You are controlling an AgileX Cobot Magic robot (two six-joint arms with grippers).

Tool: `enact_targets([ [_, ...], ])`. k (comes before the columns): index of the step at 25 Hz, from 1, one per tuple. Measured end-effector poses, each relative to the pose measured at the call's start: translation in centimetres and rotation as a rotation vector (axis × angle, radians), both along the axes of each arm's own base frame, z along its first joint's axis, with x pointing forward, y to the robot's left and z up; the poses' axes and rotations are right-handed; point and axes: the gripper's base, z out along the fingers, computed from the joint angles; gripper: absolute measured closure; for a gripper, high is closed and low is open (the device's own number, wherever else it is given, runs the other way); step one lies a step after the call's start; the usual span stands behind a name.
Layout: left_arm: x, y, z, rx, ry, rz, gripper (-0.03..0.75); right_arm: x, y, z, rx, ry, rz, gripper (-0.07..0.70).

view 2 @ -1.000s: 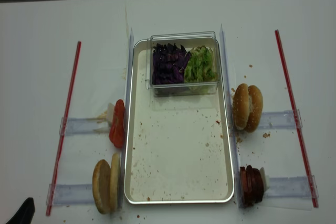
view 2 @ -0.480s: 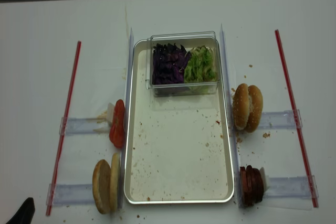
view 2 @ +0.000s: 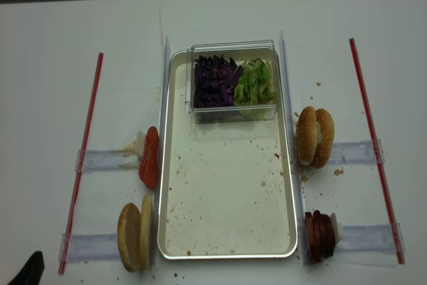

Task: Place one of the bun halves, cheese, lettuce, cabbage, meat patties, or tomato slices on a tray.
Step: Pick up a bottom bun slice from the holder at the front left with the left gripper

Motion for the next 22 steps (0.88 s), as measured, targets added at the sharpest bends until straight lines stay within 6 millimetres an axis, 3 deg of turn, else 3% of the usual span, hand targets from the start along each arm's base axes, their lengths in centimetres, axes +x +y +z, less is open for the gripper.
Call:
enact_targets([
  [6,0.9,0.1,0.0,0.002,0.074,0.013,0.099,0.0,0.0,0.0,0.000,0.002,0.000,-0.018],
  [14,5.2,0.1,-0.5,0.011,0.373,0.015,0.099,0.0,0.0,0.0,0.000,0.002,0.000,-0.018],
  [22,9.8,0.1,-2.7,0.016,0.708,0.014,0.099,0.0,0.0,0.0,0.000,0.002,0.000,-0.018],
])
